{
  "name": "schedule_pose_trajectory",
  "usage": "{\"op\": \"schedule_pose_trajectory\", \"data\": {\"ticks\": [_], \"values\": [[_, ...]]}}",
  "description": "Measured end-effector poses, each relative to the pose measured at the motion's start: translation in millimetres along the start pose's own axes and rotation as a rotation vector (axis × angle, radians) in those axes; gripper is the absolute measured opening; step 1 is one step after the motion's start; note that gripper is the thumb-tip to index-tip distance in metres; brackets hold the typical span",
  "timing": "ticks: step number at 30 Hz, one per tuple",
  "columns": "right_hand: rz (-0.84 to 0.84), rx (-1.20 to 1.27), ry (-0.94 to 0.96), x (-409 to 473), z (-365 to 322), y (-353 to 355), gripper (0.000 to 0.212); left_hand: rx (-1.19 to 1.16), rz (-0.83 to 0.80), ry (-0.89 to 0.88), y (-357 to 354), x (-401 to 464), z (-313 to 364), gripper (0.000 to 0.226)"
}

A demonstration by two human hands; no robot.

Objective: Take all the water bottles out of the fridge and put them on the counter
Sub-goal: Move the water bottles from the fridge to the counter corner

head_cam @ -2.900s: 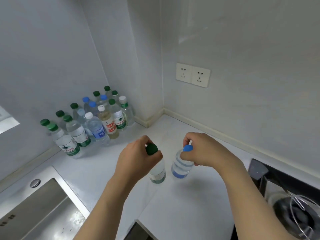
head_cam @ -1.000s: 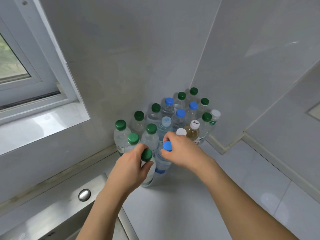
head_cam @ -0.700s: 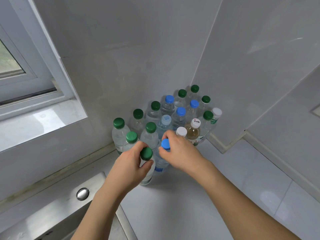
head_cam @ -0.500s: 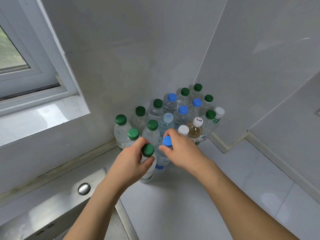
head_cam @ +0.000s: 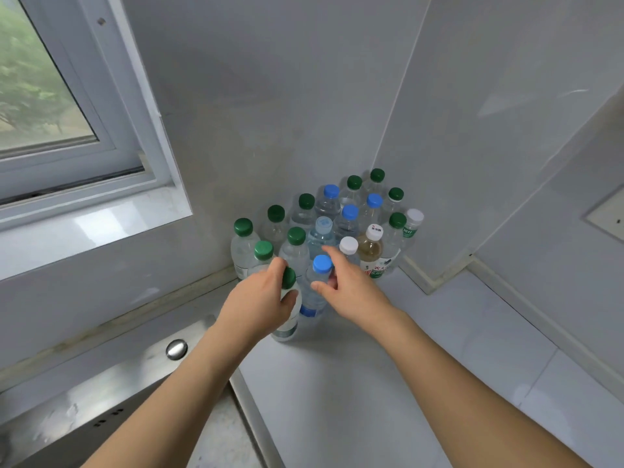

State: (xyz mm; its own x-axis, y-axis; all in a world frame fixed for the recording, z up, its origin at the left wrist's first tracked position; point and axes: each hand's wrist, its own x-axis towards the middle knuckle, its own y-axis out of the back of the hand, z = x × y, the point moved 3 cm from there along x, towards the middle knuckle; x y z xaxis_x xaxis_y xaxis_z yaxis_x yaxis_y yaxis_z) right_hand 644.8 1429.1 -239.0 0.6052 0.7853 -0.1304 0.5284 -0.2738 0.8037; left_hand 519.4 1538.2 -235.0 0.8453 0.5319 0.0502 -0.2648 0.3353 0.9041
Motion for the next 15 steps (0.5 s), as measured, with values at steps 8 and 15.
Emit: {"op": "schedule_pose_trajectory", "data": {"ticks": [8,15], "values": [[0.072,0.086,-0.032,-38.1,27.2,21.8,0.059,0.159,0.173,-0.134,25.0,-7.5,34.6,0.042],[0.116,0.015,-0.193,-82.3,74.9,39.6,0.058,0.022,0.104,-0.451,-8.8,2.6,101.6,0.038]]}}
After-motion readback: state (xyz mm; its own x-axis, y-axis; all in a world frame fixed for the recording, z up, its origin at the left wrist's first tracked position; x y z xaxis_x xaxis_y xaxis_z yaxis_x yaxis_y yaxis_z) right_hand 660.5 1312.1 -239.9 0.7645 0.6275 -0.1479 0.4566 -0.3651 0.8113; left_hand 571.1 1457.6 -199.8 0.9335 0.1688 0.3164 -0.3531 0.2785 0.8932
